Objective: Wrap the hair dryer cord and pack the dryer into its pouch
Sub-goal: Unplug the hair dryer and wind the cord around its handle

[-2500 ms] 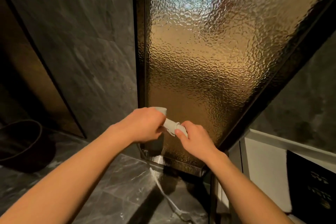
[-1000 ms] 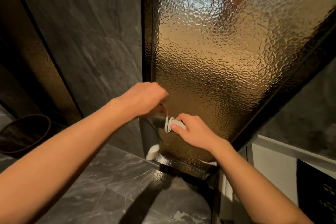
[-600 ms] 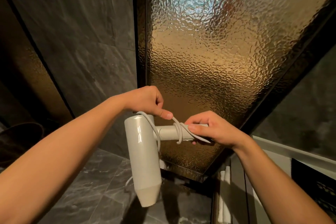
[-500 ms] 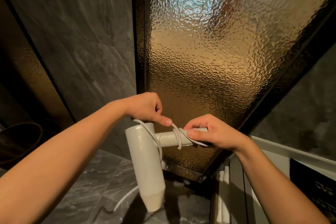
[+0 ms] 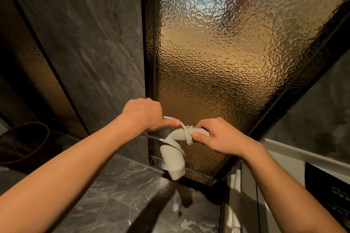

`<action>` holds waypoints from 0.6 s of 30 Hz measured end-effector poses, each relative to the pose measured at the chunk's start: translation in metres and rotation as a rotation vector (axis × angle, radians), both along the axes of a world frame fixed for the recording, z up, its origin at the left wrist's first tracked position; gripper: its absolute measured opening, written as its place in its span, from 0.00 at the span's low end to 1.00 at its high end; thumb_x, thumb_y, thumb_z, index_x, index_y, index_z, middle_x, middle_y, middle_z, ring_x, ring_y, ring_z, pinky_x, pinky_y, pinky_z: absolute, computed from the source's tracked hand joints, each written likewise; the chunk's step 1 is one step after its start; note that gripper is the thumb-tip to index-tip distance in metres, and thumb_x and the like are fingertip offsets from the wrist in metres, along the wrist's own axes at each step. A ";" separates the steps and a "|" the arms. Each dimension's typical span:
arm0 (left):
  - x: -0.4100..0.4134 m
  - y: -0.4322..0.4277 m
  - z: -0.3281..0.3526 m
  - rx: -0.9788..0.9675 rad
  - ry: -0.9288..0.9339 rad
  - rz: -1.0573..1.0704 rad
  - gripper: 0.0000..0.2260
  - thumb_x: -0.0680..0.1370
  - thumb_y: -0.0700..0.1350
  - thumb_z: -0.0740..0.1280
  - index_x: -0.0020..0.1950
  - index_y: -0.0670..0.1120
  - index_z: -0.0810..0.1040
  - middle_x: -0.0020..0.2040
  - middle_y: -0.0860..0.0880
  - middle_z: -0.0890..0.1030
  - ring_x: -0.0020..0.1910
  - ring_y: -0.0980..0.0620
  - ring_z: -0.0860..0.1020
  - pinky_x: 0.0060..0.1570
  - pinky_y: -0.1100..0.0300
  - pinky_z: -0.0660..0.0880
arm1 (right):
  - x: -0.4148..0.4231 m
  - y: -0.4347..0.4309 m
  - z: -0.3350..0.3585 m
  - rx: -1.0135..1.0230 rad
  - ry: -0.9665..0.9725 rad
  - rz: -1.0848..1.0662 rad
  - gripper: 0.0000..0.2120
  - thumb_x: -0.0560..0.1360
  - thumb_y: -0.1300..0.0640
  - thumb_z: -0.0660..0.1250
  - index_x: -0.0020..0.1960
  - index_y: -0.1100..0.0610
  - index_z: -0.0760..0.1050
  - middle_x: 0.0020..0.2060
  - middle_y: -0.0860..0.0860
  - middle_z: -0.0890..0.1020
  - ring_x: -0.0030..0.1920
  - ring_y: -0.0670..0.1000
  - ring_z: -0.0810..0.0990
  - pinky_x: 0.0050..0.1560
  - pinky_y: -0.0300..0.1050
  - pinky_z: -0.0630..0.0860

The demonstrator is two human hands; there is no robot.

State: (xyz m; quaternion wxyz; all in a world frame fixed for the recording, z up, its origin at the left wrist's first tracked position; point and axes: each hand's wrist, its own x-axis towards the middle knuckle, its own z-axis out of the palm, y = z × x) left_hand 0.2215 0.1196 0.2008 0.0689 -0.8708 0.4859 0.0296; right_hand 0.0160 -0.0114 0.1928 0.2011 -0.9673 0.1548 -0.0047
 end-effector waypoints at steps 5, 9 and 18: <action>0.001 0.005 -0.002 -0.075 -0.045 0.158 0.39 0.65 0.82 0.50 0.38 0.47 0.75 0.36 0.48 0.76 0.38 0.44 0.77 0.37 0.53 0.72 | 0.003 0.011 -0.028 -0.190 -0.051 -0.109 0.17 0.79 0.41 0.60 0.50 0.54 0.76 0.36 0.50 0.80 0.38 0.56 0.80 0.36 0.53 0.75; 0.005 0.006 -0.004 -0.219 -0.135 0.032 0.34 0.69 0.79 0.54 0.32 0.48 0.71 0.30 0.49 0.73 0.34 0.45 0.77 0.33 0.55 0.71 | 0.000 0.015 -0.039 0.000 -0.030 -0.104 0.14 0.79 0.43 0.63 0.53 0.53 0.79 0.37 0.49 0.81 0.38 0.53 0.80 0.38 0.52 0.74; 0.026 0.003 0.018 0.052 -0.022 -0.478 0.16 0.81 0.62 0.57 0.56 0.50 0.68 0.50 0.44 0.79 0.49 0.40 0.80 0.41 0.49 0.76 | 0.008 0.016 -0.036 0.101 0.046 -0.042 0.15 0.77 0.41 0.62 0.51 0.51 0.81 0.38 0.49 0.83 0.37 0.49 0.80 0.38 0.56 0.77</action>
